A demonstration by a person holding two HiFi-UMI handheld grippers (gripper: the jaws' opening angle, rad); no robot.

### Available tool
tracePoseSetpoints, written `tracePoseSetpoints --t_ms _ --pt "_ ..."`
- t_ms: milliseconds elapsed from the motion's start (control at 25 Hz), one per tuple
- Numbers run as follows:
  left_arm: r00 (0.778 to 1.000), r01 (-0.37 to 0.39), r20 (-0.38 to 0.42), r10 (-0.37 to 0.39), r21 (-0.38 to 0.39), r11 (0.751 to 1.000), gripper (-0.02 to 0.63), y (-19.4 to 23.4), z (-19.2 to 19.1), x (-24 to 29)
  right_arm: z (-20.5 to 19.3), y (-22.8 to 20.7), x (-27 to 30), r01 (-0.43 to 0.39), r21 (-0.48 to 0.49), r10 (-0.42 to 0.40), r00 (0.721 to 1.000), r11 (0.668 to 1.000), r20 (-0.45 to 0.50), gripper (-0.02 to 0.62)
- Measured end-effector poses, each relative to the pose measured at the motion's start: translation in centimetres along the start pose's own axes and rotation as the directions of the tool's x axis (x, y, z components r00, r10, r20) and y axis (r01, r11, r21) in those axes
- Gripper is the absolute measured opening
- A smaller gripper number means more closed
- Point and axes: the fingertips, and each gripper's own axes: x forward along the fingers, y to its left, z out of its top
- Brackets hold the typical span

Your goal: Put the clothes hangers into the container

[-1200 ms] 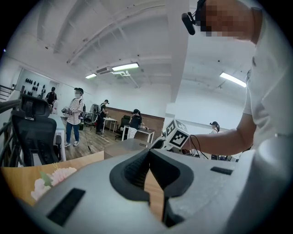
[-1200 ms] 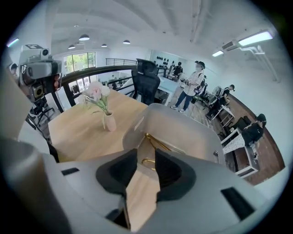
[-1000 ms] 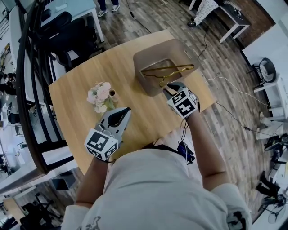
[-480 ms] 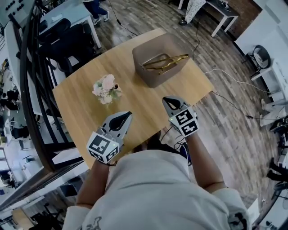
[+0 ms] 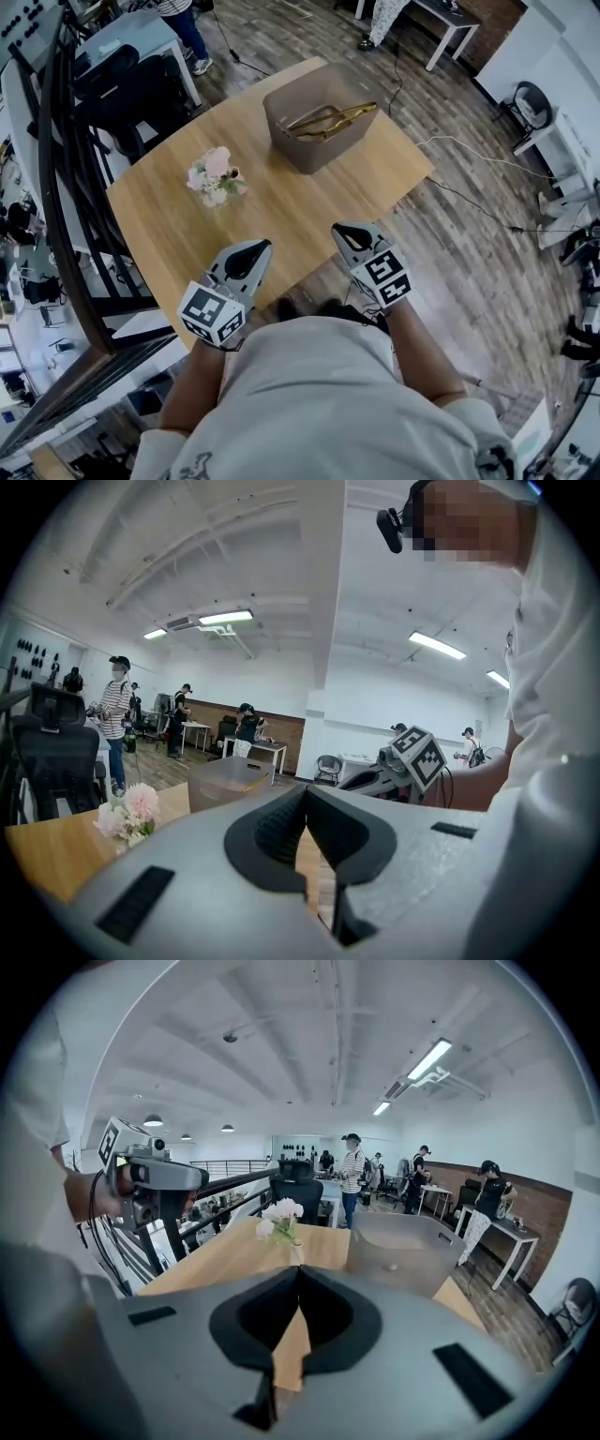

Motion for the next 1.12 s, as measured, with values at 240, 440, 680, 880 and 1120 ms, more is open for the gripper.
tracePoseSetpoints --t_ms 240,440,680,880,1120 --pt "1.0 -0.007 0.003 0.007 0.017 1.0 0.006 -2.5 0.4 0.5 -0.3 0.1 -2.9 -0.006 -0.012 0.007 1.0 1.0 0.029 0.005" --pt "1.0 -0.031 0.004 0.031 0.027 0.999 0.006 -5.8 0.3 1.6 -1.2 -0.5 -6.5 -0.022 -0.029 0.024 0.996 0.999 0.081 0.005" --pt "0.998 -0.056 -0.003 0.056 0.035 0.998 0.006 -11.2 -0.1 3.2 -3.1 -1.4 -11.8 -0.052 -0.04 0.056 0.991 0.998 0.118 0.005" --pt "0.996 -0.086 0.0 0.086 0.045 0.995 0.006 -15.1 -0.5 3.6 -4.5 -1.1 -15.6 -0.086 -0.053 0.093 0.984 0.995 0.149 0.005" --pt "0.992 -0.122 -0.002 0.122 0.077 0.99 0.006 -18.2 -1.0 3.1 -6.0 -0.6 -19.1 -0.104 -0.073 0.115 0.978 0.992 0.175 0.005"
